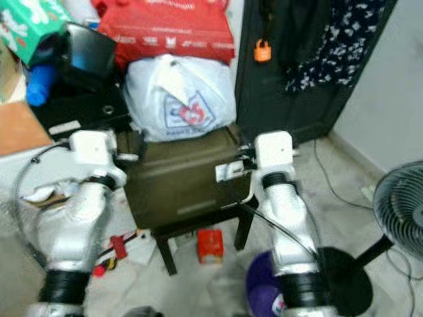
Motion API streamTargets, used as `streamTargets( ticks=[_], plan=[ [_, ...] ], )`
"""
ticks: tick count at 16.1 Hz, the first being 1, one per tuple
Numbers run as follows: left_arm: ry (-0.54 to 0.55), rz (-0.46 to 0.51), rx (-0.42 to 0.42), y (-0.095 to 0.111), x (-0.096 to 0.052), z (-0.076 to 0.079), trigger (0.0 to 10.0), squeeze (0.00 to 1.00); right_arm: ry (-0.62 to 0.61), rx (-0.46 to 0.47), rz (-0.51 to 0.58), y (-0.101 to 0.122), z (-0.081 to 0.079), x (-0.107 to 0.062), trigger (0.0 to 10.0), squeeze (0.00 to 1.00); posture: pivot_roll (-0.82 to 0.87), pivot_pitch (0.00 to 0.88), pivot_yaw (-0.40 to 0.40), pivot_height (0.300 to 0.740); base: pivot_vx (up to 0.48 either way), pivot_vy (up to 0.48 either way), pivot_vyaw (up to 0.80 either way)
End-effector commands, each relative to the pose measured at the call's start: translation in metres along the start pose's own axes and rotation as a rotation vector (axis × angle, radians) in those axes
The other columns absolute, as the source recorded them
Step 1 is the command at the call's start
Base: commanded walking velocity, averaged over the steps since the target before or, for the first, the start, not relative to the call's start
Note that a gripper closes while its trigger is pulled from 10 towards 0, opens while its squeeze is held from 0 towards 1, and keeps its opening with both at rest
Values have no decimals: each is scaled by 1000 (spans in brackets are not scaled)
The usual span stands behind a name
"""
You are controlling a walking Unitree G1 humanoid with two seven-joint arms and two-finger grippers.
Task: Clean up the room
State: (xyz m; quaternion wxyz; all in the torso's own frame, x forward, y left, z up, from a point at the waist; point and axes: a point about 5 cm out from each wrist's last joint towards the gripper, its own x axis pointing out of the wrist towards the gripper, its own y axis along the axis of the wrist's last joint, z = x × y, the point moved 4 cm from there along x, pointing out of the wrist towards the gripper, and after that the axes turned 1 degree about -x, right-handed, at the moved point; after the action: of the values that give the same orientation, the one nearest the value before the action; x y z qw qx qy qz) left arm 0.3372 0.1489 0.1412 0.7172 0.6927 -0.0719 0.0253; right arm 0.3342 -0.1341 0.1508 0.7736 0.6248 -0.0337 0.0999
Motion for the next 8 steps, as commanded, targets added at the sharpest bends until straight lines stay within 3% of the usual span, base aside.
streamTargets(
  ticks=[1, 3, 8],
  plan=[
    [41, -12, -1, -1, 1, -6, 10000, 0, 8, -20, 12, 3, 2, 2, 10000, 0, -25, 0, -12, 740, 0, 0, 0],
    [60, -10, -2, -1, 0, -9, 10000, 0, 14, -28, 11, 3, 1, 2, 10000, 0, -25, 0, -12, 740, 0, 0, 0],
    [34, 16, 38, 6, -2, -6, 10000, 0, 16, -31, 8, 2, 0, 3, 10000, 0, -21, 0, -13, 740, 0, 0, 800]
  ],
)
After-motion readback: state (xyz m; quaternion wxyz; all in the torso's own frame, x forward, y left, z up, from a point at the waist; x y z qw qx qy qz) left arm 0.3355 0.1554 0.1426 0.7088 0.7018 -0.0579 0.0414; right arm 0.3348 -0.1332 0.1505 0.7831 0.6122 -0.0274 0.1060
